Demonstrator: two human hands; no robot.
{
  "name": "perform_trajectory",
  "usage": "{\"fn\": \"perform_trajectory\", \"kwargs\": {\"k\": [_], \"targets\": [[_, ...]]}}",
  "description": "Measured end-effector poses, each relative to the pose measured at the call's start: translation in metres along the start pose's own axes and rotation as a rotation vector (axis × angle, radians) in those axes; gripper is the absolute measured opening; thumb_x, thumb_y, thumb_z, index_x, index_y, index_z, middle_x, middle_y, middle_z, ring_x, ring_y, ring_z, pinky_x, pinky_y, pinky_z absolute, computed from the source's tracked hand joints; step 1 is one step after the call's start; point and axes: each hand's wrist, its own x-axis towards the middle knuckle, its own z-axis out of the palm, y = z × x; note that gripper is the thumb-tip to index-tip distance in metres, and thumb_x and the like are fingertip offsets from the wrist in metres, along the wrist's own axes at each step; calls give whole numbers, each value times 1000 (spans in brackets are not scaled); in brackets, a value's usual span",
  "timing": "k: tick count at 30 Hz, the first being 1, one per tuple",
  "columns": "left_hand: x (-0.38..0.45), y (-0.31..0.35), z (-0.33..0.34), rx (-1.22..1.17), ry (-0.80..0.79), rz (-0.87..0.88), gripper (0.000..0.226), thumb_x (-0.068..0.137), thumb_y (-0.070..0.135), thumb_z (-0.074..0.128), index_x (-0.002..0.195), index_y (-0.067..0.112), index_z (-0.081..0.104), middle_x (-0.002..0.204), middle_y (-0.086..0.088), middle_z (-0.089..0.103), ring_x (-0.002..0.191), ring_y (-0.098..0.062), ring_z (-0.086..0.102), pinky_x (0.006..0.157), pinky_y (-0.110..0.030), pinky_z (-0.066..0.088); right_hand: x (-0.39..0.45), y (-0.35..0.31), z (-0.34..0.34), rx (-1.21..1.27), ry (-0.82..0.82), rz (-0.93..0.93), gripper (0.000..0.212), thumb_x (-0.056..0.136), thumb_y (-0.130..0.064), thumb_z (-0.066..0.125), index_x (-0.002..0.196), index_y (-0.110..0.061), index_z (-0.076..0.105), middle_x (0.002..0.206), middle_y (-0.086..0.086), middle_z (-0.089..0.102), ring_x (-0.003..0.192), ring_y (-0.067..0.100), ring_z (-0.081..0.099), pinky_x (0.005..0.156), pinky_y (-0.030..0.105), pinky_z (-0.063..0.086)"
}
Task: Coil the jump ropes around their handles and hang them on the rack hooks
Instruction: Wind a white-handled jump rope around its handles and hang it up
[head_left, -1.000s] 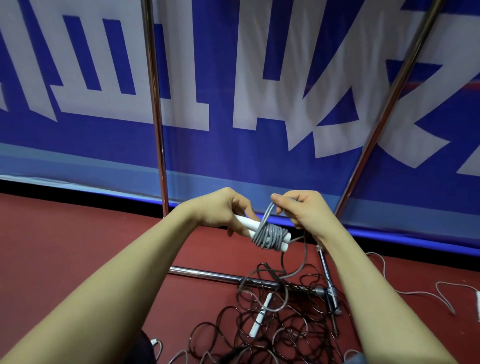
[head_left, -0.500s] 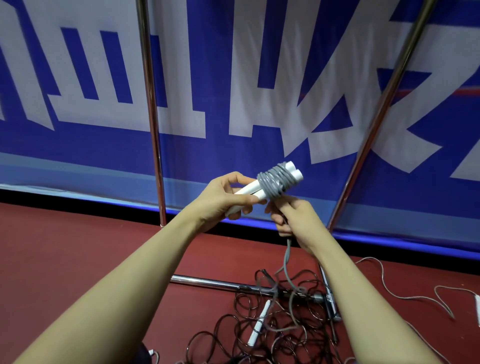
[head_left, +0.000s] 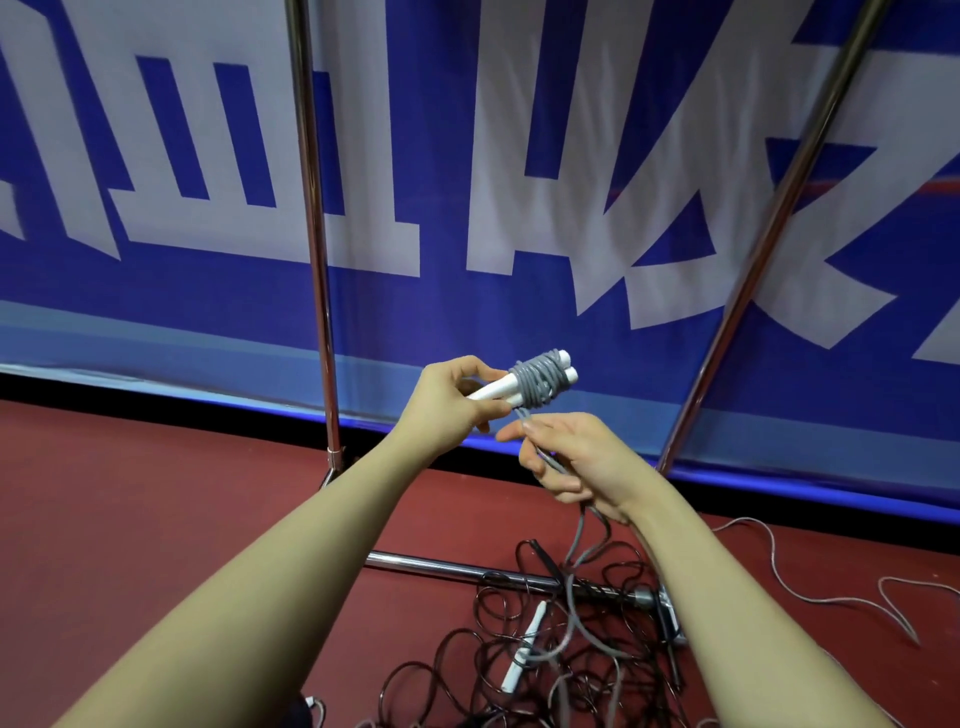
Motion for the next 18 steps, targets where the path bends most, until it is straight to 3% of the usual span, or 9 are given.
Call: {"fn": "perform_trajectory", "kwargs": {"k": [4,7,12,16,18], "targets": [[3,-14,-4,100,-26,1,27,75,1,78,81,26,68,81,-13,73,52,-16,56,60,-33,47,-3,-4,-4,-128,-47,-23,25,99,-18,47,106,-1,64,55,-3,44,38,4,23,38,14,20],[4,-18,-7,142,-74,8,27,75,2,78,81,27,69,79,-10,72,57,-19,56,61,-34,48,-3,-5,-9,-131,-25,-54,22,98,-17,48,95,-3,65,52,-3,38,38,5,24,38,15,20],[1,-14,-8,214,-257,3,23,76,-1,76,88,18,72,74,-6,70,57,-18,56,58,-28,48,-2,-6,-15,-229,140,-110,31,95,-23,56,70,-7,65,47,0,39,36,10,29,39,19,23],[-4,-2,-10,220,-423,-14,26,75,-7,75,85,16,70,67,4,67,52,-7,55,53,-19,46,-5,-10,-19,-283,290,-145,35,91,-25,64,62,-4,62,43,1,37,36,11,27,39,20,21],[-5,2,-11,228,-495,-22,24,74,-8,76,84,14,70,67,4,67,51,-6,55,55,-21,47,-6,-11,-20,-301,328,-158,35,88,-23,68,59,-6,61,43,1,36,37,11,26,40,20,22]]}}
